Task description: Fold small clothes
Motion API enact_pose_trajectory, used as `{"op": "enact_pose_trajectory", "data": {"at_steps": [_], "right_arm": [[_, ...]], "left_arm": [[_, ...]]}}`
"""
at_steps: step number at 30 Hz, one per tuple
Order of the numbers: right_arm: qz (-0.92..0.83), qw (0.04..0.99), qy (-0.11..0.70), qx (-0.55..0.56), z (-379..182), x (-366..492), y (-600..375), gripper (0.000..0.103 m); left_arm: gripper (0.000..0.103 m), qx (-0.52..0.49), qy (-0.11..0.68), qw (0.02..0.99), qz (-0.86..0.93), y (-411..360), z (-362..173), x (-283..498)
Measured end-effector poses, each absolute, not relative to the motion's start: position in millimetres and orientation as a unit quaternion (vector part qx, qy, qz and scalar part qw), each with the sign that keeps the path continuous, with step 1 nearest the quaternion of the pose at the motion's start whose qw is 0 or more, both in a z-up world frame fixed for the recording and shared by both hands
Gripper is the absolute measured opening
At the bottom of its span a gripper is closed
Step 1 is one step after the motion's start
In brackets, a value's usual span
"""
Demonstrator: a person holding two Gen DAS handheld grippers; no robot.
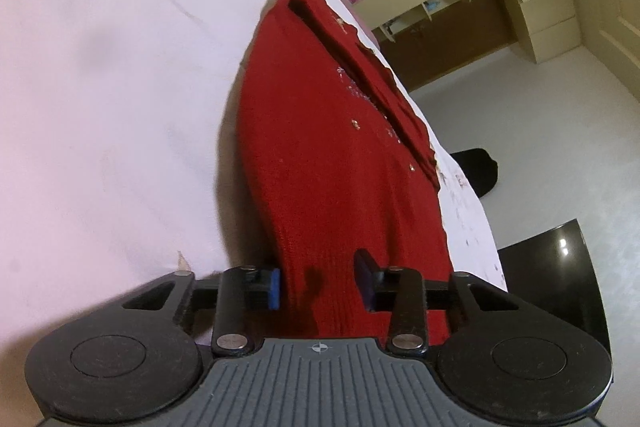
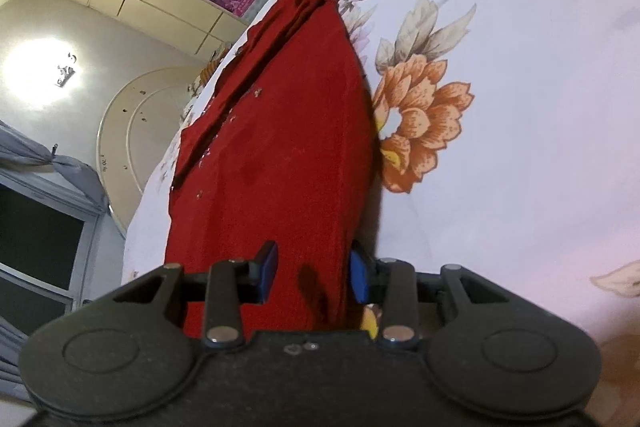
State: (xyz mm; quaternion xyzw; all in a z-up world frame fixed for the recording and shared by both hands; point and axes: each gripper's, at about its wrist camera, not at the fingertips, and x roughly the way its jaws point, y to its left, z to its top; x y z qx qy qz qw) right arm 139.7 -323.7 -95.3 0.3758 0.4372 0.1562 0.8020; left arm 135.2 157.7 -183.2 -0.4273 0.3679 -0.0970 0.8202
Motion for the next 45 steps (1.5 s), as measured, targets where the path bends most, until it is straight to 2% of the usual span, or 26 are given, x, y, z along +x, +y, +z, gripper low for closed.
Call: {"op": "enact_pose_trajectory", "data": {"at_steps": [5,7,8,9,11,14,17,19,22,24,29,39,45], "right_arm": [[0.155,0.799,0.435,0.384,-96.5,136.0,-326.4,0.035],[0.155,0.800,0.438,0.380,-97.1,138.8,-325.7,0.026],[0.156,0.803,0.438,0.373,-97.1,140.7,-324.5,0.020],[0.153,0.809,0.438,0.361,-97.0,143.0,-322.7,0.005],[0.146,0.824,0.440,0.326,-92.8,147.7,-317.4,0.005],[0.168,0.854,0.396,0.294,-60.8,140.3,-315.7,0.005],[0.192,0.876,0.366,0.249,-36.5,130.9,-315.7,0.005],[0.189,0.871,0.377,0.252,-46.4,132.9,-318.9,0.005],[0.137,0.847,0.447,0.252,-84.2,145.9,-320.0,0.005],[0.142,0.843,0.426,0.297,-82.5,142.5,-327.4,0.005],[0.150,0.861,0.388,0.293,-59.8,153.2,-327.4,0.005],[0.179,0.891,0.321,0.267,7.2,243.7,-315.7,0.005],[0.183,0.892,0.306,0.278,30.9,312.4,-313.9,0.005]], "left_arm": [[0.037,-0.419,0.368,0.823,-0.104,157.3,-183.4,137.3],[0.036,-0.409,0.370,0.827,-0.105,155.3,-180.9,141.0],[0.026,-0.399,0.373,0.832,-0.102,153.1,-179.1,143.7],[0.003,-0.382,0.376,0.839,-0.093,154.2,-174.0,143.4],[0.003,-0.385,0.347,0.848,-0.106,158.4,-163.5,135.4],[0.003,-0.378,0.305,0.866,-0.121,166.2,-143.8,125.0],[0.003,-0.370,0.333,0.861,-0.103,170.2,-155.8,130.3],[0.003,-0.371,0.362,0.851,-0.085,169.7,-173.4,135.9],[0.003,-0.388,0.349,0.849,-0.084,171.6,-174.1,132.3],[0.003,-0.394,0.335,0.852,-0.088,174.6,-168.3,132.1],[0.003,-0.405,0.291,0.861,-0.096,184.1,-146.7,147.6],[0.003,-0.369,0.233,0.893,-0.110,200.0,-76.2,258.2],[0.003,-0.349,0.238,0.900,-0.108,208.6,-53.4,344.0]]}}
